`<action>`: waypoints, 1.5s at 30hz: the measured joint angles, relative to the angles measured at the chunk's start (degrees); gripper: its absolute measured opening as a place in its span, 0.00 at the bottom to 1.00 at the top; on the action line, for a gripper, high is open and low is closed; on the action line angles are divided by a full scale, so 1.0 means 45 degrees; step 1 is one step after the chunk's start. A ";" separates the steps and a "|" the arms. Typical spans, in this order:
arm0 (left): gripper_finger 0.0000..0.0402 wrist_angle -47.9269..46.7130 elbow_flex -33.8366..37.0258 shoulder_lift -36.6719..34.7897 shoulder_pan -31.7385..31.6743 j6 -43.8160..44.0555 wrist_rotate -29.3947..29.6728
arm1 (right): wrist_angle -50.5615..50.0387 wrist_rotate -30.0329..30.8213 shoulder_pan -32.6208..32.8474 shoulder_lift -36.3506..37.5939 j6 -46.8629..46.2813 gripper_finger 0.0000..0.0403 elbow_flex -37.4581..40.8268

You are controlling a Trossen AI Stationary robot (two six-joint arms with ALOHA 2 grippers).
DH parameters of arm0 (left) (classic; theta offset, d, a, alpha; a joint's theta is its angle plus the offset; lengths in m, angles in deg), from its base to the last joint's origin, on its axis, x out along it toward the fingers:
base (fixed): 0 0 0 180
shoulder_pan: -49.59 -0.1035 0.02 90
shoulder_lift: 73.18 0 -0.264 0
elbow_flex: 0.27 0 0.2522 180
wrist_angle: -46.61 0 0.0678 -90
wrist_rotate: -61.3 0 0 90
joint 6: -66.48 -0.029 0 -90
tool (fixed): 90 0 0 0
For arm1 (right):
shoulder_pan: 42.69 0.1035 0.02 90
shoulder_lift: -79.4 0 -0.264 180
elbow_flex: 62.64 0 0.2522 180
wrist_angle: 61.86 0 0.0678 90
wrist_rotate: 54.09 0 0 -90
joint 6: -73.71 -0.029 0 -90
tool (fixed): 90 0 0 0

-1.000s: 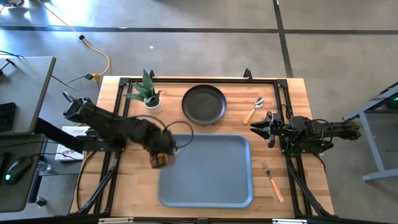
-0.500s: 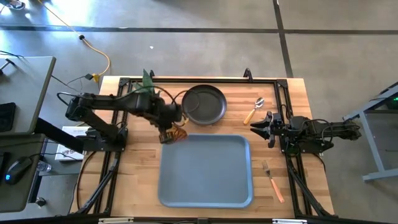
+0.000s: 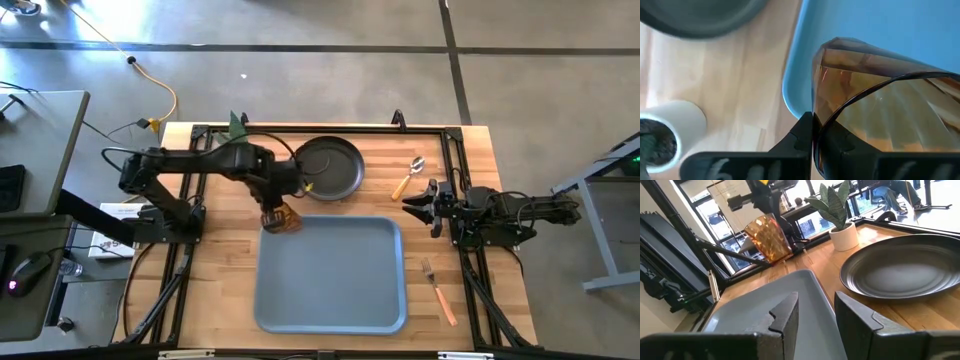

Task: Pick and place plate/cup/fork/spoon on tray
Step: Put the brown cup on the top left of the blue tray

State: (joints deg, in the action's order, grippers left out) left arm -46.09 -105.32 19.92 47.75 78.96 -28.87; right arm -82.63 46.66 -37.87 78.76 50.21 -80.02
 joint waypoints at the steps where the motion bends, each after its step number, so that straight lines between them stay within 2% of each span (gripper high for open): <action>1: 0.02 0.0035 0.0000 0.0129 0.0062 0.0097 -0.0113 | 0.0000 0.0000 0.0000 -0.0017 0.0000 0.29 -0.0001; 10: 0.02 0.0098 0.0000 0.1870 0.0970 0.0417 -0.0255 | 0.0003 0.0000 0.0000 -0.0112 0.0000 0.29 -0.0004; 18: 0.02 0.0000 0.0005 0.2993 0.1198 0.0287 -0.0690 | 0.0001 0.0000 0.0000 -0.0112 0.0000 0.29 0.0000; 21: 0.02 -0.0030 0.0047 0.3115 0.1166 0.0110 -0.1007 | 0.0004 0.0000 0.0000 -0.0112 0.0000 0.29 0.0001; 38: 0.02 0.0235 0.0087 0.3173 0.0722 0.0641 -0.0475 | 0.0005 0.0000 0.0000 -0.0112 0.0000 0.29 -0.0004; 45: 0.02 0.0167 0.0063 0.3677 0.0722 0.0409 -0.0494 | 0.0001 0.0000 0.0000 -0.0112 0.0000 0.29 0.0000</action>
State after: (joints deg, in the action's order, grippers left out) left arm -45.34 -105.03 36.47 51.00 80.80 -31.10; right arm -82.62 46.66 -37.87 78.25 50.21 -80.03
